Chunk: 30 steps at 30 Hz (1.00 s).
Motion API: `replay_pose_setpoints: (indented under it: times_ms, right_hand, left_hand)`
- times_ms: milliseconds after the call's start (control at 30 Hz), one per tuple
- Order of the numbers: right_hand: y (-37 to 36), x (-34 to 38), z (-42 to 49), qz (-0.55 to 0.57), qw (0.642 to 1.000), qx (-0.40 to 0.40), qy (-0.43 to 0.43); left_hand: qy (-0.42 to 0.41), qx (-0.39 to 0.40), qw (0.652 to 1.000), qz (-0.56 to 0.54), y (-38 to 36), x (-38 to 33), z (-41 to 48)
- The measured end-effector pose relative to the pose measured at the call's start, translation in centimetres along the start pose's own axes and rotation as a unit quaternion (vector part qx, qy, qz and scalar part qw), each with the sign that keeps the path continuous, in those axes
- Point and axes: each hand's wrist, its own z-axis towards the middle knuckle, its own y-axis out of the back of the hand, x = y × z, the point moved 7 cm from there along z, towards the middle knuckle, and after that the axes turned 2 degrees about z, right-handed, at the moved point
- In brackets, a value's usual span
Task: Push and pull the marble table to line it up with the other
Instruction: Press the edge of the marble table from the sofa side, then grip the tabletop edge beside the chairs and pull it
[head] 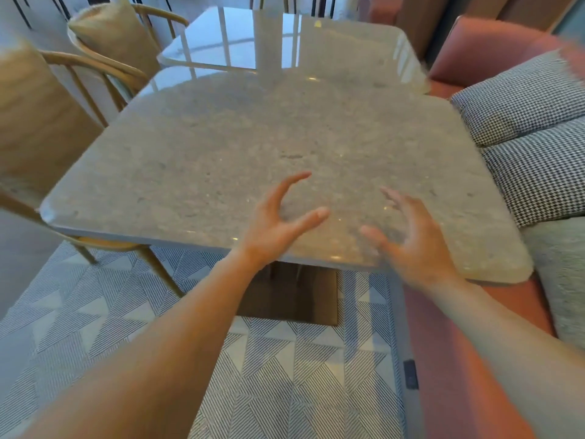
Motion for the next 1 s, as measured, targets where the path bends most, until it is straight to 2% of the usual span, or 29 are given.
replay_pose_setpoints:
  times_ms: [100, 233, 433, 600, 867, 1000]
  right_hand:
    - [2.0, 7.4, -0.5, 0.194, 0.979, -0.033, 0.052]
    - [4.1, 17.3, -0.9, 0.276, 0.958, -0.011, 0.081]
    - [6.4, 25.9, -2.6, 0.305, 0.935, 0.055, 0.173]
    - [5.1, 30.3, -3.6, 0.312, 0.919, 0.106, 0.214]
    - [-1.8, 38.8, -1.9, 0.346, 0.887, 0.169, 0.257]
    - [-5.5, 44.6, -0.2, 0.364, 0.874, 0.173, 0.270]
  left_hand:
    - [-0.032, -0.102, 0.983, -0.146, 5.7, -5.2, -2.6]
    - [-0.028, -0.127, 0.972, -0.196, 11.8, -11.3, -6.7]
    - [-0.032, -0.147, 0.975, -0.162, 17.9, -18.2, -12.8]
    - [-0.038, -0.189, 0.972, -0.137, 22.0, -20.3, -16.5]
    - [-0.036, -0.274, 0.947, -0.165, 30.0, -18.0, -21.6]
    - [-0.037, -0.297, 0.938, -0.175, 36.2, -16.0, -23.1]
